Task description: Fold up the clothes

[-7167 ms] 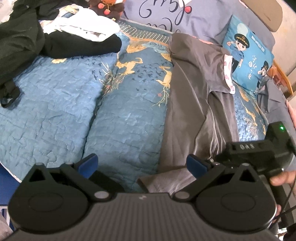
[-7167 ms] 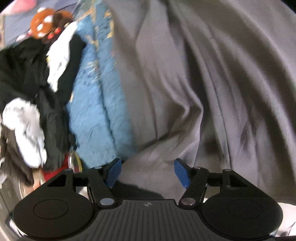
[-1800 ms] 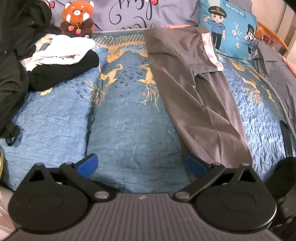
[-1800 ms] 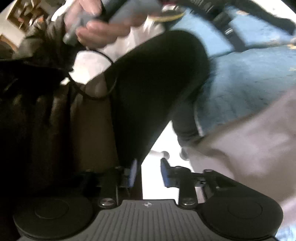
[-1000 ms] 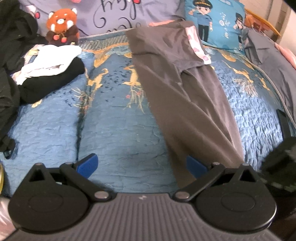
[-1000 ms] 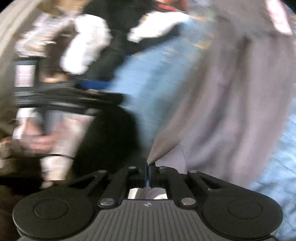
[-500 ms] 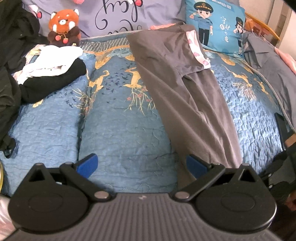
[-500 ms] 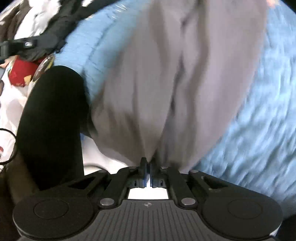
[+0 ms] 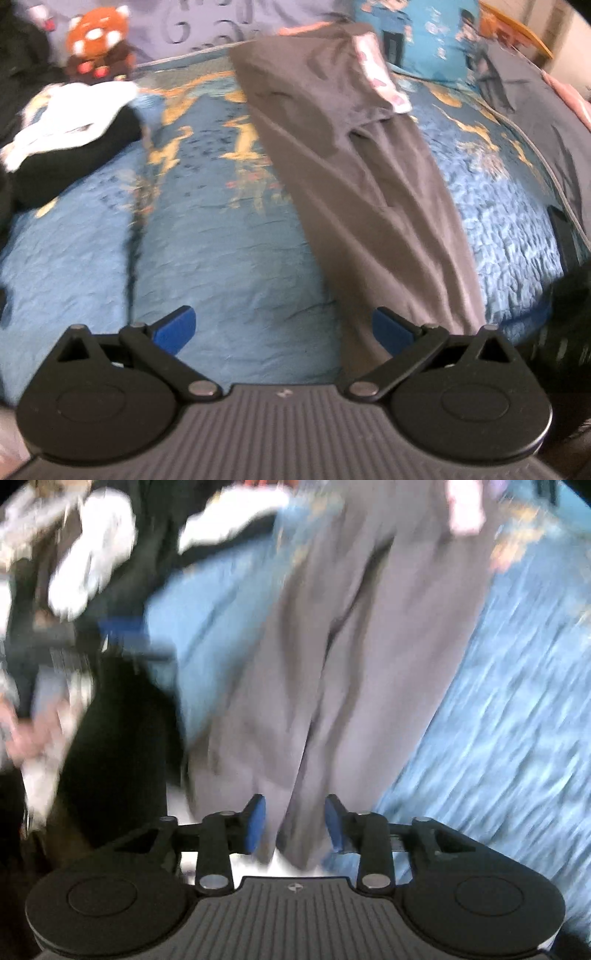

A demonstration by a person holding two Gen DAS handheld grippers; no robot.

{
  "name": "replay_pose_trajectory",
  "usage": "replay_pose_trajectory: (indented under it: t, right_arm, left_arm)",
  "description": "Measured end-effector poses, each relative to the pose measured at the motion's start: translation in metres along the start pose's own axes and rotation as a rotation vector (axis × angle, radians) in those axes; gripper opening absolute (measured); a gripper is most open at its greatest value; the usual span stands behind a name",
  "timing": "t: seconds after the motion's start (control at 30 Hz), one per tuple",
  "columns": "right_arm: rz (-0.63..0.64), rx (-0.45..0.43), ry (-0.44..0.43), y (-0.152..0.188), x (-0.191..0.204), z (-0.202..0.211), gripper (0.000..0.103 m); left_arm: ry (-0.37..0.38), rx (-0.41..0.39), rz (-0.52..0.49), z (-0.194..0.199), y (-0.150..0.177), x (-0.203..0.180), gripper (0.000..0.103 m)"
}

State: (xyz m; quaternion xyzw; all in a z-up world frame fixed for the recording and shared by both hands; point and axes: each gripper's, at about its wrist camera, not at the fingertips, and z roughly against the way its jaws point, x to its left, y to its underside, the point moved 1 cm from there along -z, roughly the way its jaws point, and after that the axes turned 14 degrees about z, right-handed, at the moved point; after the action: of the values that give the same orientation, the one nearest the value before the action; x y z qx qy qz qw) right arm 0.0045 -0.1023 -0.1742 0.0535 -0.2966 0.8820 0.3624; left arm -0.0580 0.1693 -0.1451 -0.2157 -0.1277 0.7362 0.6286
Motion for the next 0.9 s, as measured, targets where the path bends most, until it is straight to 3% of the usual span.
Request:
replay_pose_trajectory:
  t: [0.2,0.5,0.6,0.63,0.7,0.83,0.9]
  right_arm:
    - [0.047,-0.075,0.103,-0.06,-0.041,-0.005,0.041]
    - [0.134,-0.153,0.262,-0.151,-0.104,-0.022,0.042]
    - [0.163,-0.178,0.315,-0.181,-0.125,-0.027,0.052]
    - [0.173,-0.187,0.333,-0.191,-0.131,-0.029,0.058]
    - [0.192,-0.204,0.369,-0.212,-0.145,-0.033,0.059]
    - [0.231,-0.238,0.439,-0.252,-0.173,-0.04,0.051]
    - [0.25,-0.255,0.475,-0.273,-0.187,-0.044,0.028]
  left_arm:
    - [0.098,-0.011,-0.08,-0.027,-0.025,-0.037,0.103]
    - [0.124,-0.079,-0.146,-0.095,-0.11,-0.07,0.103]
    - [0.125,-0.107,-0.17,-0.117,-0.14,-0.075,0.103]
    - [0.142,-0.103,-0.154,-0.124,-0.149,-0.073,0.103]
    - [0.173,-0.076,-0.089,-0.14,-0.165,-0.064,0.103]
    - [0.188,-0.026,-0.008,-0.162,-0.183,-0.045,0.103]
    - [0.16,-0.026,0.004,-0.167,-0.187,-0.036,0.103]
